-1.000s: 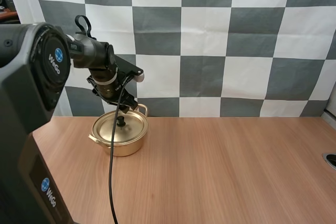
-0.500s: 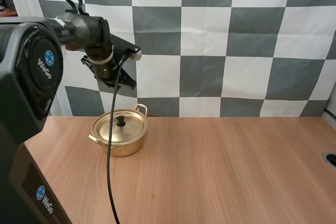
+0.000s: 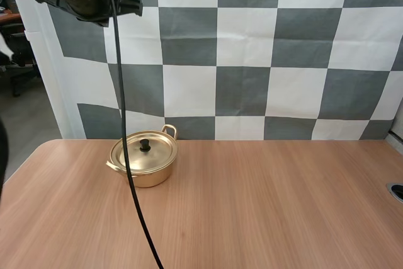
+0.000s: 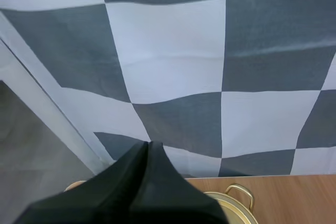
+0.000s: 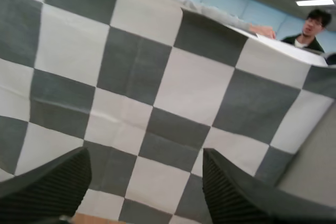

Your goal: Open the pot, put the car inside, and close it

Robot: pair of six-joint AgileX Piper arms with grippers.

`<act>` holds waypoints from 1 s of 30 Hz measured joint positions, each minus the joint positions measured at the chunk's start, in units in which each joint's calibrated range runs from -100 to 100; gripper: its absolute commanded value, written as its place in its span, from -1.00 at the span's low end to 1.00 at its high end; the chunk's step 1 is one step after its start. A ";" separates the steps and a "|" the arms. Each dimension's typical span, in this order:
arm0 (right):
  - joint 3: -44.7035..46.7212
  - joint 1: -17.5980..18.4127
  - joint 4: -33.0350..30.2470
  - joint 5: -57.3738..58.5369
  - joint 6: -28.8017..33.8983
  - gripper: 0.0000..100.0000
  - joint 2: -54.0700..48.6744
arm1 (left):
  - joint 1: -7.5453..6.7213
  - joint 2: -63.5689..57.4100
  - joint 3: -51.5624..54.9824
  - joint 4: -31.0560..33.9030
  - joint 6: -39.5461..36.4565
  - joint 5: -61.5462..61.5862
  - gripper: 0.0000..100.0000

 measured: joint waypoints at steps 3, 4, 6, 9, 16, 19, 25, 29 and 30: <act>5.16 -1.15 -4.26 0.00 4.28 -0.31 0.00 | 0.00 -4.50 0.00 0.10 0.00 0.38 -1.00; 6.67 -1.50 -5.29 0.00 5.65 -1.00 0.00 | 0.00 -6.57 0.00 0.10 0.00 0.87 -1.00; 8.88 -2.06 -6.14 -0.38 8.30 -1.00 0.00 | 0.00 -9.89 0.00 0.10 0.00 2.14 -1.00; 10.49 -2.20 -5.84 -2.64 11.36 -1.00 0.00 | 0.00 -15.48 0.00 0.14 0.00 4.51 -1.00; 10.59 -2.20 -0.91 -2.95 13.17 -1.00 -0.12 | -0.16 -27.59 5.33 0.23 0.00 6.26 -1.00; 11.95 -2.20 -0.50 -2.26 15.06 -1.00 -0.42 | -0.82 -32.51 10.40 -0.04 0.00 3.66 -1.00; 21.75 -2.20 -0.92 -10.85 16.57 -1.00 -2.14 | -2.70 -42.09 22.61 -0.27 0.00 -7.60 -1.00; 28.07 -2.20 -1.47 -17.81 17.06 -1.00 -2.95 | -2.85 -46.72 28.93 -0.27 0.00 -13.39 -1.00; 28.90 -2.20 -1.45 -18.80 17.22 -1.00 -3.07 | -2.85 -47.89 30.61 -0.27 0.00 -14.78 -1.00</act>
